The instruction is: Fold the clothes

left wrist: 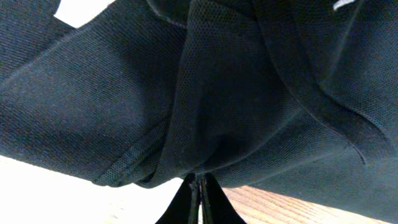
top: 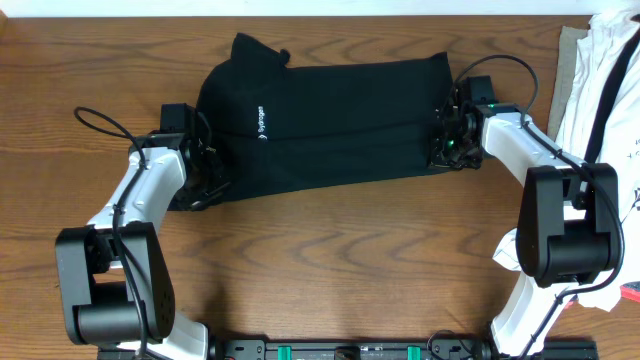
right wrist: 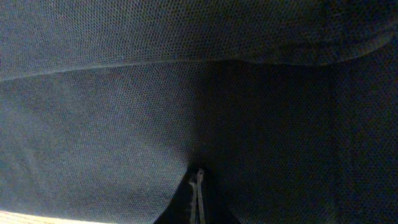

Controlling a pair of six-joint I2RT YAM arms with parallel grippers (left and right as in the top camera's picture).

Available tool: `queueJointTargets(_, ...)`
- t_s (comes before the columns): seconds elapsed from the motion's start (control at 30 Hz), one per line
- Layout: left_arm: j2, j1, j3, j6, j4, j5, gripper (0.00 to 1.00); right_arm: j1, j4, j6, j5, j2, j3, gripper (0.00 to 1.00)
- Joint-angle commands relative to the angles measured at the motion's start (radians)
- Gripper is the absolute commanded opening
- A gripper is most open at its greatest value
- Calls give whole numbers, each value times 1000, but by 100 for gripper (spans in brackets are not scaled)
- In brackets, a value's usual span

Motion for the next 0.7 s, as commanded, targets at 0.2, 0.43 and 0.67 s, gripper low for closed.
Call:
queueJointTargets(0.2, 9, -3, -24, -5, 2, -69, 6, 4, -26, 36, 84, 59, -34, 1)
queueJointTargets(0.43, 9, -3, -45, -6, 22, -69, 6, 3, 3, 36, 93, 59, -72, 1)
queueJointTargets(0.67, 14, -3, -100, -5, 80, -69, 6, -3, 26, 59, 100, 59, -117, 1)
